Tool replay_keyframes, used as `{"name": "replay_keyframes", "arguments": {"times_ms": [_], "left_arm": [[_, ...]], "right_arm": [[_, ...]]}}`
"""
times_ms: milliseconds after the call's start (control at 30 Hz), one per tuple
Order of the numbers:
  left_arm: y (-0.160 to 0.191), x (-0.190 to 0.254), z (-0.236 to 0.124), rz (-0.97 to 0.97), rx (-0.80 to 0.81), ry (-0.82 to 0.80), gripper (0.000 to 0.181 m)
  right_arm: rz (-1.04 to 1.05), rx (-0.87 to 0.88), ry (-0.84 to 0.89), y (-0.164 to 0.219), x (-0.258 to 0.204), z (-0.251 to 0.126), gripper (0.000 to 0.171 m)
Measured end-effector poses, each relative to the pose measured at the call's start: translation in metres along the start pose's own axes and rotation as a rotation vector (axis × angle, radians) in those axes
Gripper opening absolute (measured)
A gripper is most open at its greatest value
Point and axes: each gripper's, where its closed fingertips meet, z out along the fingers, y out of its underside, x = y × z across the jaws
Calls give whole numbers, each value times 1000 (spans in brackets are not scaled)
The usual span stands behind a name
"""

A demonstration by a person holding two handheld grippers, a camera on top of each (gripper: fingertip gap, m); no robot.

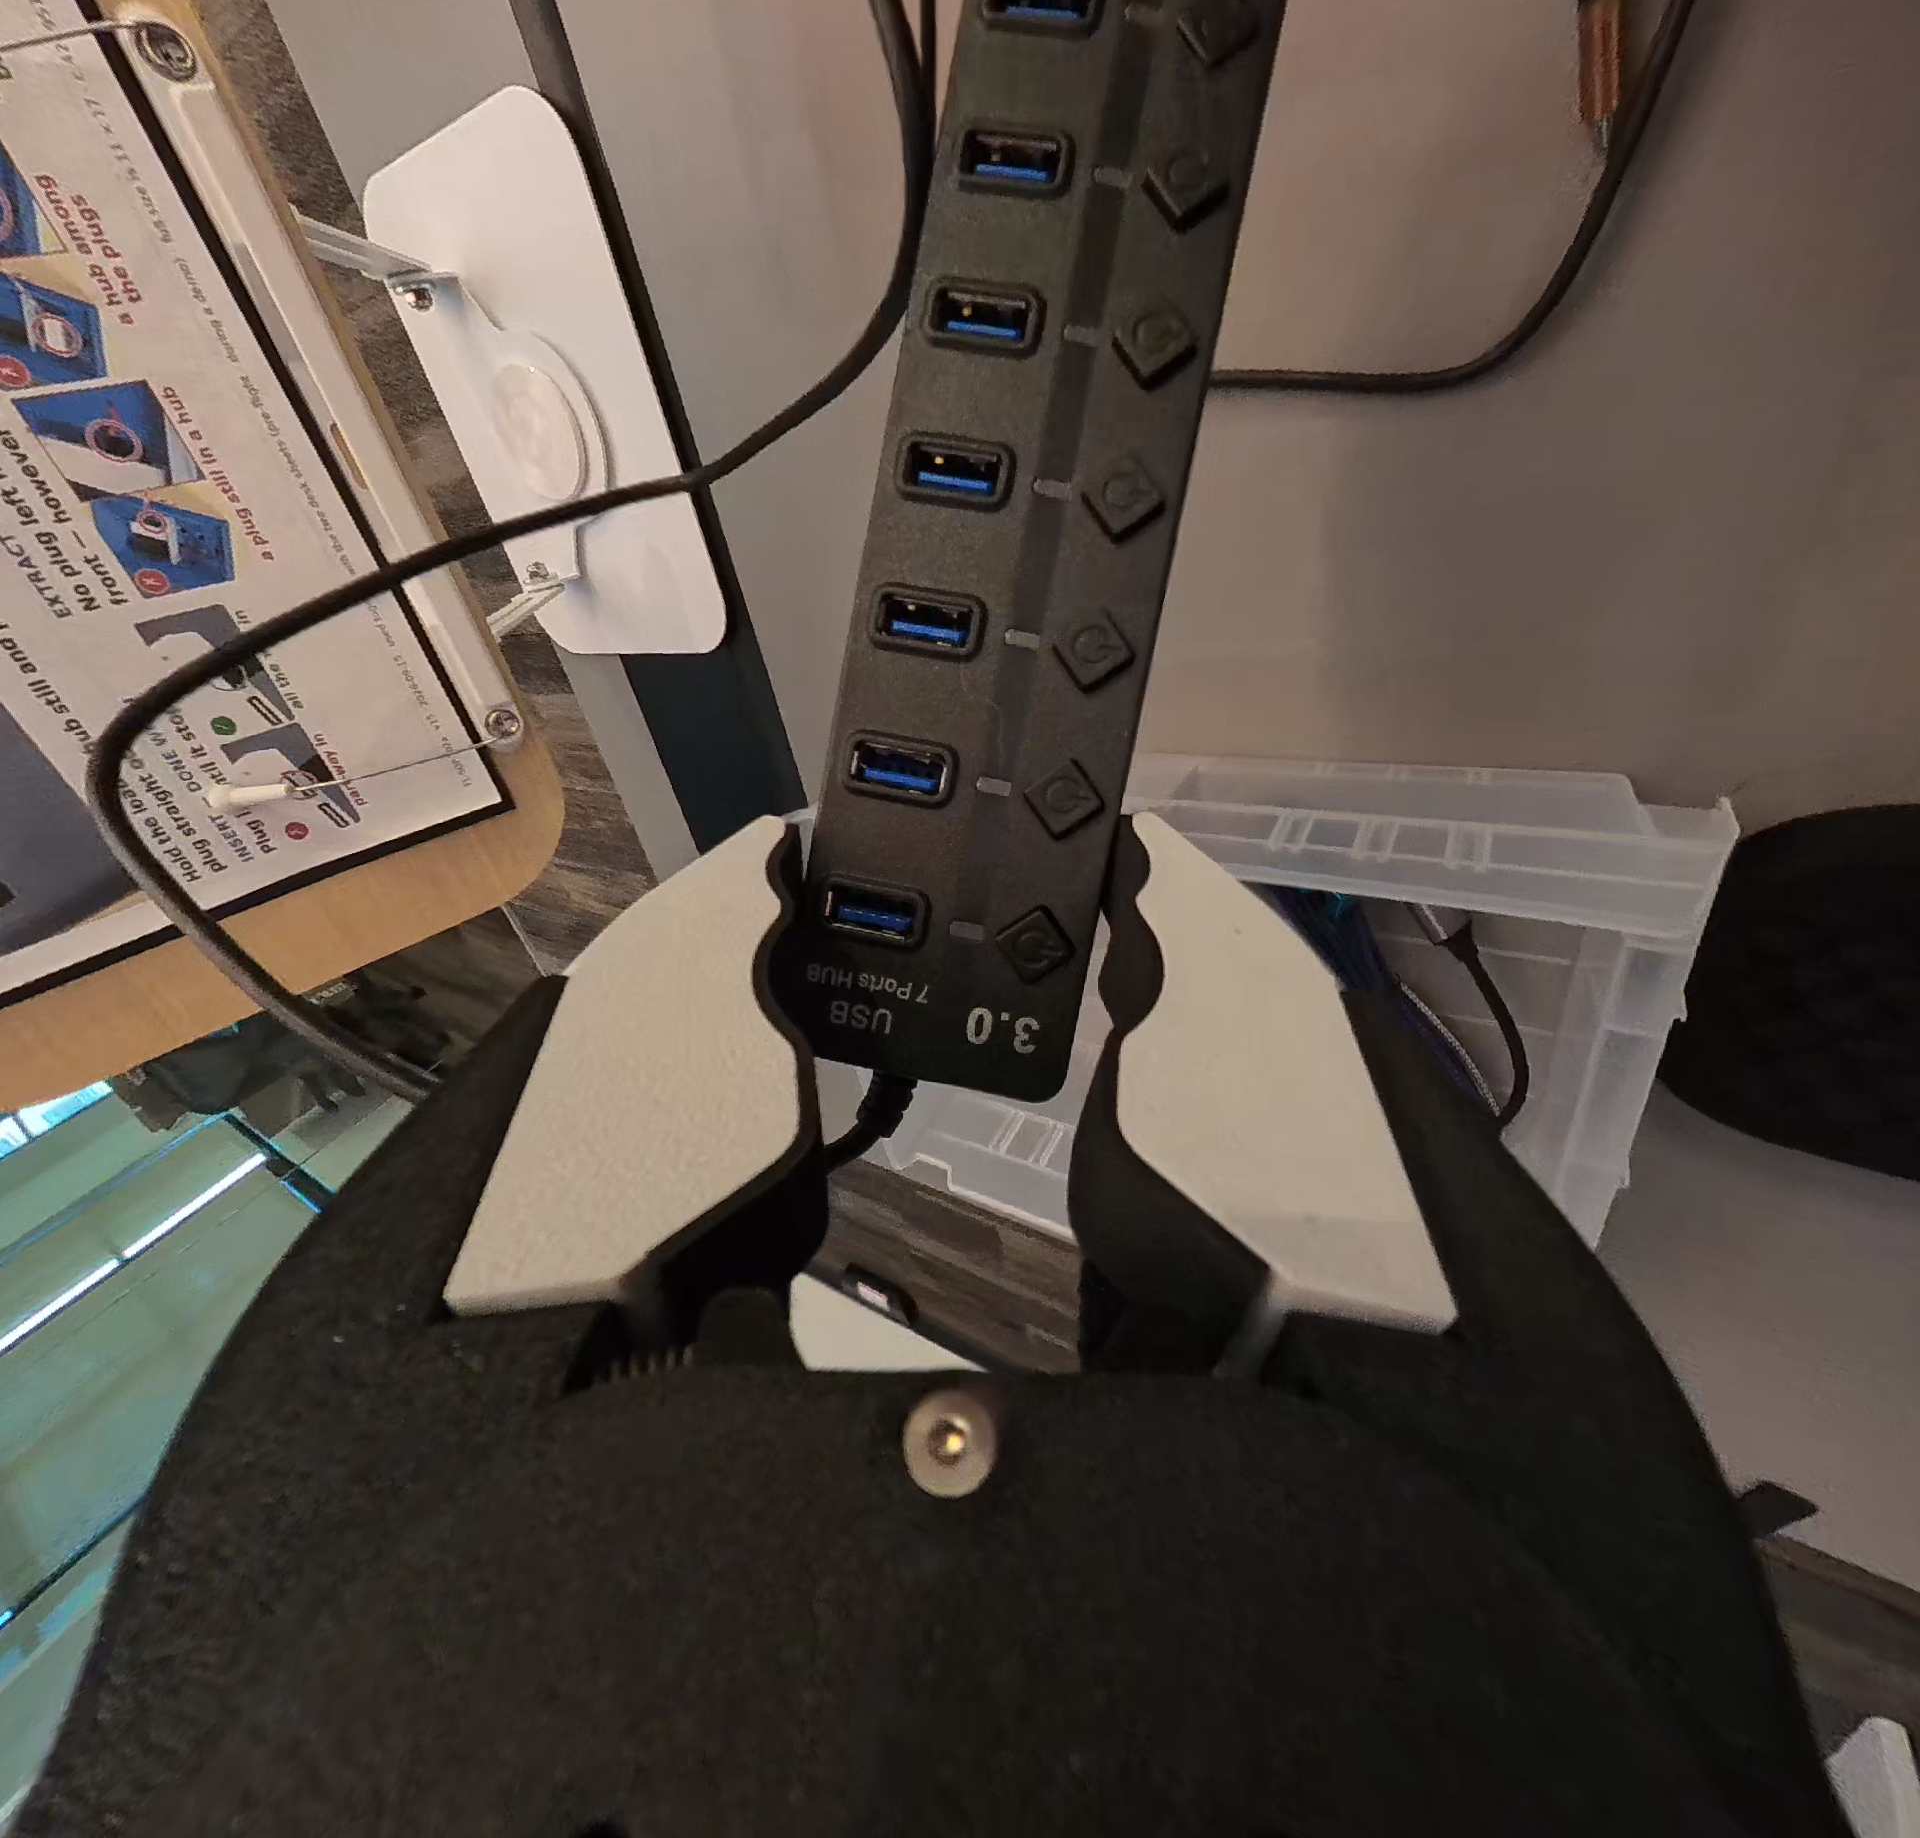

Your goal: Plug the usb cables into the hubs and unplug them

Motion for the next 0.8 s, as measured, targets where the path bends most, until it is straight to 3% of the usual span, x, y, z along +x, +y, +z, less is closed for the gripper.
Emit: {"name": "replay_keyframes", "arguments": {"times_ms": [233, 433, 633, 800], "left_arm": [[4, 1, -7, 53, -41, 0, 55], [3, 2, -8, 78, -56, -7, 55], [7, 3, -8, 118, -103, -11, 55], [10, 5, -11, 153, -145, -22, 55]], "right_arm": [[66, -198, 90, 21, 21, 19, 6], [141, -206, 92, 32, 36, 25, 6], [111, -90, 139, 19, 40, 6, 6], [43, 157, 357, -15, 40, -54, 5]]}}
